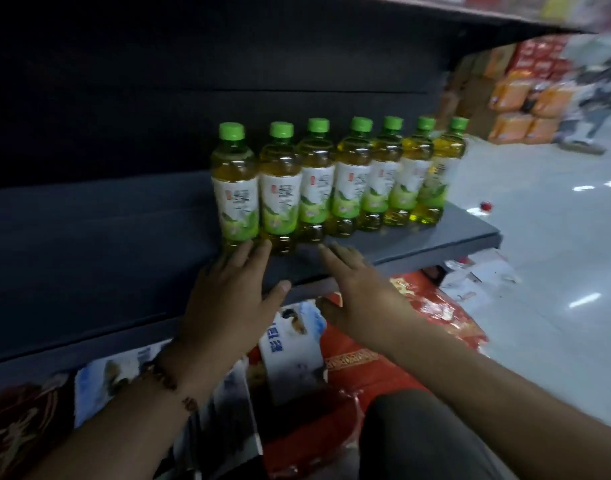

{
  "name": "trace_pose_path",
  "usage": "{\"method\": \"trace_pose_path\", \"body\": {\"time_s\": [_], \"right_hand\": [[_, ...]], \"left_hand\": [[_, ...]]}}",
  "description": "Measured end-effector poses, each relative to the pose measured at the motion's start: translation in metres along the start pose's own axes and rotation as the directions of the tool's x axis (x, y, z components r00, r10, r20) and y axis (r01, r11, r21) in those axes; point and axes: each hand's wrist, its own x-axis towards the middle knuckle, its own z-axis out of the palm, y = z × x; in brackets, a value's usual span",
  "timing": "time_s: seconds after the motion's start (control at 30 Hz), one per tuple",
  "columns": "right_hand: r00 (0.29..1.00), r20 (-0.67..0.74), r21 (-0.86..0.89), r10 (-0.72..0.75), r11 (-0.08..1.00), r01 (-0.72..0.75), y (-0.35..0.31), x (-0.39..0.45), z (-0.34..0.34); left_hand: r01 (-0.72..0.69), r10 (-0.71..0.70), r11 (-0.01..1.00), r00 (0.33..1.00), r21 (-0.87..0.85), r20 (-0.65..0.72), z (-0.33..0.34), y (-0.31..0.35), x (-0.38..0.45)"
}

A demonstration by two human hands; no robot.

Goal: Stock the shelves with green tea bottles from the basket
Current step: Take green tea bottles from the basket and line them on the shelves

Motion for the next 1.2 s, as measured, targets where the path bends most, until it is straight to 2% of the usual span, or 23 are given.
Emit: {"method": "trace_pose_path", "body": {"time_s": [0.1, 0.23, 0.3, 0.4, 0.53, 0.73, 0.87, 1.03, 1.13, 1.2], "right_hand": [[0.993, 0.033, -0.144, 0.113, 0.984, -0.107, 0.045, -0.054, -0.021], [0.932, 0.009, -0.239, 0.362, 0.906, -0.350, 0.117, -0.145, -0.046], [0.870, 0.004, -0.256, 0.492, 0.842, -0.475, 0.152, -0.194, -0.054], [0.744, 0.011, -0.253, 0.668, 0.722, -0.644, 0.196, -0.270, -0.056], [0.578, 0.018, -0.203, 0.816, 0.569, -0.797, 0.240, -0.348, -0.047], [0.404, 0.046, -0.125, 0.913, 0.407, -0.905, 0.296, -0.403, -0.012], [0.326, 0.015, -0.069, 0.945, 0.327, -0.943, 0.339, -0.407, 0.003], [0.188, 0.011, 0.058, 0.982, 0.187, -0.981, 0.394, -0.403, 0.024], [0.055, 0.029, 0.278, 0.998, 0.045, -0.960, 0.419, -0.405, 0.029], [0.000, 0.023, 0.392, 1.000, -0.009, -0.920, 0.428, -0.407, 0.033]], "left_hand": [[-0.186, 0.173, 0.978, 0.976, 0.091, 0.134, 0.026, 0.060, -0.009], [-0.399, 0.385, 0.916, 0.899, 0.028, 0.208, 0.070, 0.162, -0.018], [-0.505, 0.502, 0.861, 0.831, -0.052, 0.238, 0.093, 0.217, -0.028], [-0.633, 0.640, 0.761, 0.695, -0.145, 0.328, 0.128, 0.294, -0.051], [-0.763, 0.740, 0.627, 0.518, -0.159, 0.428, 0.177, 0.375, -0.083], [-0.820, 0.776, 0.537, 0.389, -0.196, 0.497, 0.234, 0.397, -0.108], [-0.842, 0.814, 0.492, 0.353, -0.223, 0.462, 0.248, 0.398, -0.106], [-0.820, 0.798, 0.515, 0.353, -0.248, 0.489, 0.269, 0.392, -0.093], [-0.801, 0.804, 0.525, 0.355, -0.287, 0.477, 0.276, 0.394, -0.087], [-0.790, 0.807, 0.529, 0.354, -0.311, 0.473, 0.279, 0.396, -0.085]]}}
